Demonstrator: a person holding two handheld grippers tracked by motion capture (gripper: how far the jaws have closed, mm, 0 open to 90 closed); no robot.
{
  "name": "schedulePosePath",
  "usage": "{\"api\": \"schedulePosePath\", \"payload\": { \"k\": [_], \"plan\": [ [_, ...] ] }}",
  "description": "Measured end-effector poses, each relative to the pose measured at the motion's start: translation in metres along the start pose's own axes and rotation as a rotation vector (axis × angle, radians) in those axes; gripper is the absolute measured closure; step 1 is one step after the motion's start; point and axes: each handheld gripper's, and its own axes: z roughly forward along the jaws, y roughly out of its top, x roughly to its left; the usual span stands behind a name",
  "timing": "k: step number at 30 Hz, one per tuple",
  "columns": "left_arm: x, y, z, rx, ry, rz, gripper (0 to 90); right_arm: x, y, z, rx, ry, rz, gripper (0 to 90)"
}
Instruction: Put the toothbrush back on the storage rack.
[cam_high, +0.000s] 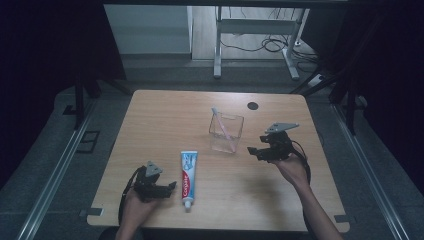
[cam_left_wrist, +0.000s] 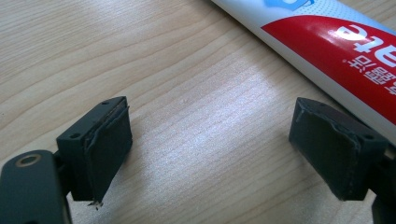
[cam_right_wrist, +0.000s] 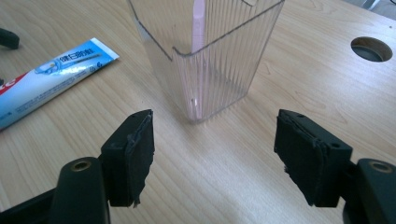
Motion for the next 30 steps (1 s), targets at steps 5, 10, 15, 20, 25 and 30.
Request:
{"api": "schedulePosePath", "payload": {
  "k": [5, 10, 15, 20, 25, 30],
  "plan": [
    [0.0, 0.0, 0.0, 0.0, 0.0, 0.0, 13.1, 0.001, -0.009, -0.005, 0.002, -0.006, -0.003, 25.4],
    [0.0, 0.0, 0.0, -0.001, 0.0, 0.0, 13.1, 0.002, -0.018, -0.008, 0.015, -0.018, -0.008, 20.7],
    [0.0, 0.0, 0.0, -0.001, 0.0, 0.0, 13.1, 0.004, -0.026, -0.011, 0.02, -0.029, -0.014, 16.2],
    [0.0, 0.0, 0.0, -0.001, 0.001, 0.001, 13.1, 0.007, -0.034, -0.011, 0.028, -0.036, -0.02, 14.1],
    [0.0, 0.0, 0.0, -0.001, 0.0, 0.0, 13.1, 0.01, -0.043, -0.009, 0.038, -0.043, -0.024, 13.6],
    [0.0, 0.0, 0.0, -0.001, 0.001, 0.0, 13.1, 0.011, -0.052, -0.007, 0.049, -0.043, -0.021, 13.6]
  ]
}}
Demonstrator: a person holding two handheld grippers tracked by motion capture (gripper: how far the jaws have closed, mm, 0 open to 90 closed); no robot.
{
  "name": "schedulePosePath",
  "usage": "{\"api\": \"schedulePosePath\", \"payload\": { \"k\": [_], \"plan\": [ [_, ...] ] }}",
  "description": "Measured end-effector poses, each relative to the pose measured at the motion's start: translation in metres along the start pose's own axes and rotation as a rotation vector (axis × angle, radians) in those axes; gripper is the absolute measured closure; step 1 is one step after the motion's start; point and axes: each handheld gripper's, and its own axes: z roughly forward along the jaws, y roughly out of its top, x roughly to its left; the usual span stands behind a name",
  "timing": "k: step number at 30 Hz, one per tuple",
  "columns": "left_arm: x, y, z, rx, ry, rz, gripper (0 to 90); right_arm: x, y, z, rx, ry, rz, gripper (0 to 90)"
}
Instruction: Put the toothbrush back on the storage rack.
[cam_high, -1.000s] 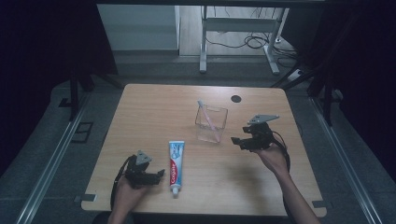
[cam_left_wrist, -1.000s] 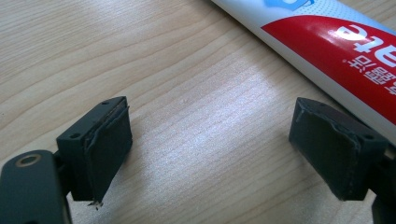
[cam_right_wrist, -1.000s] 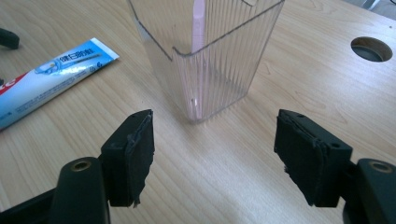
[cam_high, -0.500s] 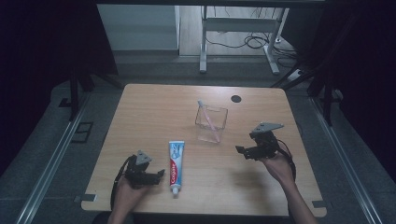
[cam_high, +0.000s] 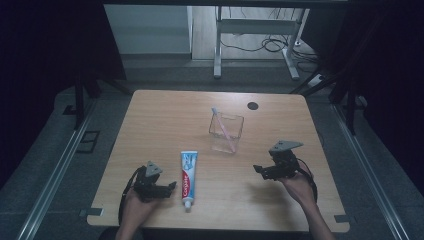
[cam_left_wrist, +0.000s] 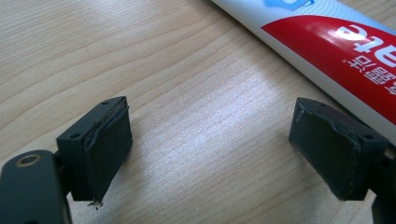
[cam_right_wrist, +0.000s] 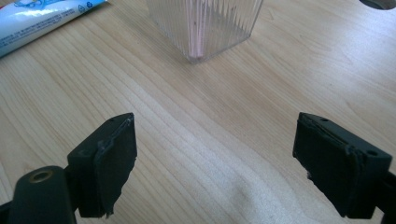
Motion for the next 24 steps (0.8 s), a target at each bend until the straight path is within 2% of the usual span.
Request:
{"api": "schedulePosePath", "payload": {
  "k": [12, 19, 24],
  "plan": [
    [0.0, 0.0, 0.0, 0.0, 0.0, 0.0, 13.1, 0.002, -0.018, 0.002, -0.011, 0.002, 0.022, 13.7],
    [0.0, 0.0, 0.0, 0.0, 0.0, 0.003, 13.1, 0.005, -0.031, 0.007, -0.011, -0.003, 0.024, 13.8],
    [0.0, 0.0, 0.0, 0.0, 0.0, 0.0, 13.1, 0.004, -0.043, 0.012, -0.013, -0.008, 0.043, 13.7]
  ]
}}
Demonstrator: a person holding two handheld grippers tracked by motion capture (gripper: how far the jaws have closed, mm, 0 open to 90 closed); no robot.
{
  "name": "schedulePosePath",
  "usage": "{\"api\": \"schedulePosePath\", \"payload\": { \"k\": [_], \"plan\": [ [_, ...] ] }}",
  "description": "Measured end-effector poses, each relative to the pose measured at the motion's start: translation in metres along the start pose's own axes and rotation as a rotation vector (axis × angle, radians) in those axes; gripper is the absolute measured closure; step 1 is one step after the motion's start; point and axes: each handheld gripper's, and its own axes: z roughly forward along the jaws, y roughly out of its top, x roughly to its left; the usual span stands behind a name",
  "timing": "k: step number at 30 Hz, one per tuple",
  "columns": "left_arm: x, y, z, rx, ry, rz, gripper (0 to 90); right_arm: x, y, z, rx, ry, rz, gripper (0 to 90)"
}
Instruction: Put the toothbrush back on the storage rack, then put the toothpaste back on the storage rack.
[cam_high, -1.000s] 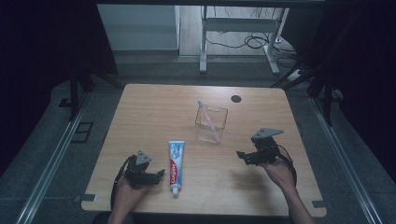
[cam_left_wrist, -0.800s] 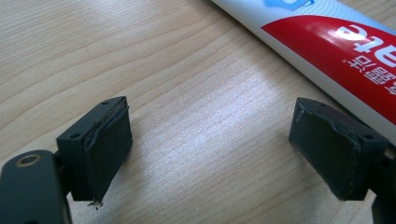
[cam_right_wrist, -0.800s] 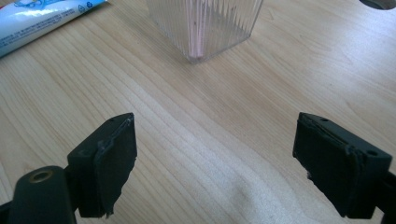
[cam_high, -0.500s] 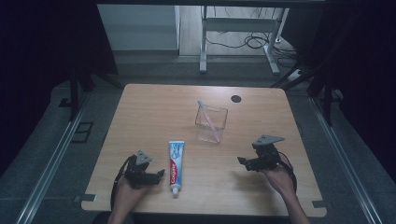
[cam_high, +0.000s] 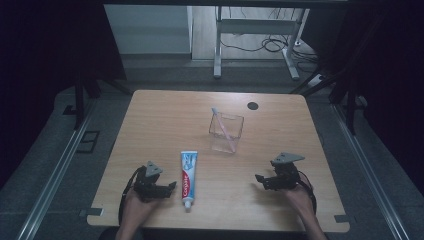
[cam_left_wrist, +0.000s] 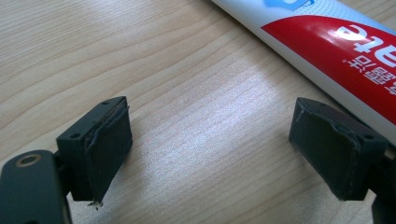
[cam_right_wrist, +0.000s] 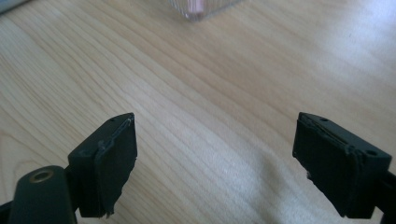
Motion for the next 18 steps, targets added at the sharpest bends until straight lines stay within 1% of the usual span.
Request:
{"api": "schedulePosePath", "payload": {
  "k": [5, 10, 11, 14, 18],
  "plan": [
    [0.0, 0.0, 0.0, 0.0, 0.0, 0.0, 13.1, -0.001, -0.01, 0.005, 0.016, -0.013, 0.002, 13.8],
    [0.0, 0.0, 0.0, -0.002, 0.0, -0.003, 13.2, 0.0, -0.015, 0.008, 0.026, -0.018, 0.002, 13.8],
    [0.0, 0.0, 0.0, 0.002, 0.002, 0.0, 13.2, 0.001, -0.016, 0.009, 0.028, -0.019, -0.005, 13.8],
    [0.0, 0.002, 0.0, 0.009, 0.008, -0.016, 14.0, 0.002, -0.017, 0.01, 0.023, -0.016, 0.0, 13.7],
    [0.0, 0.004, -0.001, 0.022, 0.012, -0.017, 14.7, 0.002, -0.019, 0.009, 0.011, -0.016, 0.001, 13.6]
  ]
}}
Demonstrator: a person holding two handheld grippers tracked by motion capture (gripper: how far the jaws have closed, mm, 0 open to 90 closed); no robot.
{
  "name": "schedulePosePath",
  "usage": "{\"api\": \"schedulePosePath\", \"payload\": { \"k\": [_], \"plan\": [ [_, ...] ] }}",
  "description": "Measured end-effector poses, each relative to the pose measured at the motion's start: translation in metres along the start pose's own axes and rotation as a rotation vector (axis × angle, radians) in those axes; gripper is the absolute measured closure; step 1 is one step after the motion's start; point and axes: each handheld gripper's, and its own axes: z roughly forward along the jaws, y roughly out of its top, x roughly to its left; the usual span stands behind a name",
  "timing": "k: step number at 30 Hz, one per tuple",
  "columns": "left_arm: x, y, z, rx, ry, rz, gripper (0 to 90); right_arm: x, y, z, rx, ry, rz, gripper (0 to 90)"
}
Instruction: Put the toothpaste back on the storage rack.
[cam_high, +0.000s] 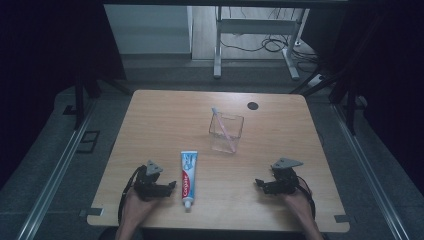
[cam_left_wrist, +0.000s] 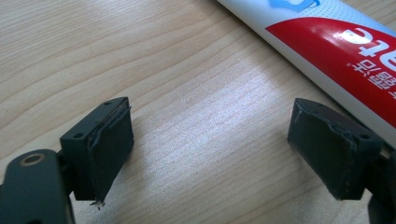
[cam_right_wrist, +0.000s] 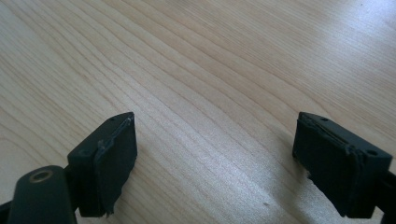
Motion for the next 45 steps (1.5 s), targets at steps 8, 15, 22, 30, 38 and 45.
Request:
{"api": "schedulePosePath", "payload": {
  "k": [8, 15, 22, 30, 38, 45],
  "plan": [
    [0.002, 0.002, -0.003, 0.017, -0.009, -0.01, 17.3, 0.0, -0.001, -0.001, -0.001, 0.0, 0.001, 13.7],
    [0.003, 0.006, -0.011, -0.015, -0.024, -0.04, 18.2, 0.0, -0.001, -0.001, -0.002, 0.001, 0.004, 13.9],
    [0.0, 0.013, -0.021, -0.06, -0.043, -0.027, 22.2, 0.0, -0.001, -0.001, -0.003, -0.005, 0.006, 14.0],
    [-0.011, 0.025, -0.032, -0.1, -0.124, -0.024, 39.8, 0.0, -0.001, -0.001, -0.003, -0.007, 0.007, 14.0],
    [-0.032, 0.039, -0.03, -0.082, -0.189, 0.043, 60.8, 0.0, -0.001, -0.001, -0.003, -0.007, 0.008, 14.0],
    [-0.059, 0.05, -0.019, -0.011, -0.23, 0.137, 80.9, 0.0, -0.001, -0.001, -0.004, -0.006, 0.007, 14.3]
  ]
}}
